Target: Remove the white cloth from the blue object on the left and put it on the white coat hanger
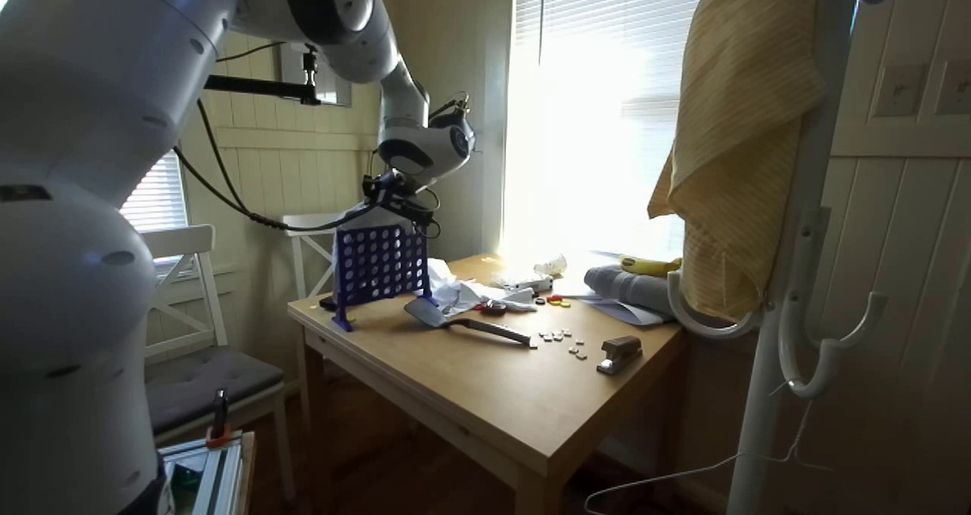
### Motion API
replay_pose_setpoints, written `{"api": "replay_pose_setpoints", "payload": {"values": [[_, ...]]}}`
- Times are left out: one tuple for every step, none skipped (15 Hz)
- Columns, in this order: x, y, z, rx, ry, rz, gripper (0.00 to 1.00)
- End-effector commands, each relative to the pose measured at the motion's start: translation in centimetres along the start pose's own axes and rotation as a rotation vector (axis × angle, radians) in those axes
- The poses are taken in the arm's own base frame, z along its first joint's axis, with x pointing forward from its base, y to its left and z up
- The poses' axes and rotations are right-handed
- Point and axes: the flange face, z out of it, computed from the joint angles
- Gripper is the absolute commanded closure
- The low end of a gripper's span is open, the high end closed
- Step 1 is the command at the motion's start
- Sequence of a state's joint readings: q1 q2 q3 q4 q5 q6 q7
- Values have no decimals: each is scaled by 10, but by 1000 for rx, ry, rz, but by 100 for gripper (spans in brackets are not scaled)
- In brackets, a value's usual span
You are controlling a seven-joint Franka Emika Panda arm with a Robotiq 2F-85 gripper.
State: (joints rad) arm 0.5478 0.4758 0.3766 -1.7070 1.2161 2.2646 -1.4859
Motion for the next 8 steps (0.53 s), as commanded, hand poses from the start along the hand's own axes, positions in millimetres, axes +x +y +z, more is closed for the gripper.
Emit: {"api": "replay_pose_setpoints", "payload": {"values": [[10, -8, 7, -200, 31, -10, 99], [13, -7, 14, -261, 38, -12, 99], [20, -8, 24, -324, 41, -22, 99], [25, -10, 31, -386, 42, -37, 99], [32, -17, 40, -447, 49, -58, 99], [37, -23, 47, -505, 56, -78, 99], [43, -32, 55, -564, 64, -98, 99], [49, -40, 62, -608, 67, -113, 99]]}}
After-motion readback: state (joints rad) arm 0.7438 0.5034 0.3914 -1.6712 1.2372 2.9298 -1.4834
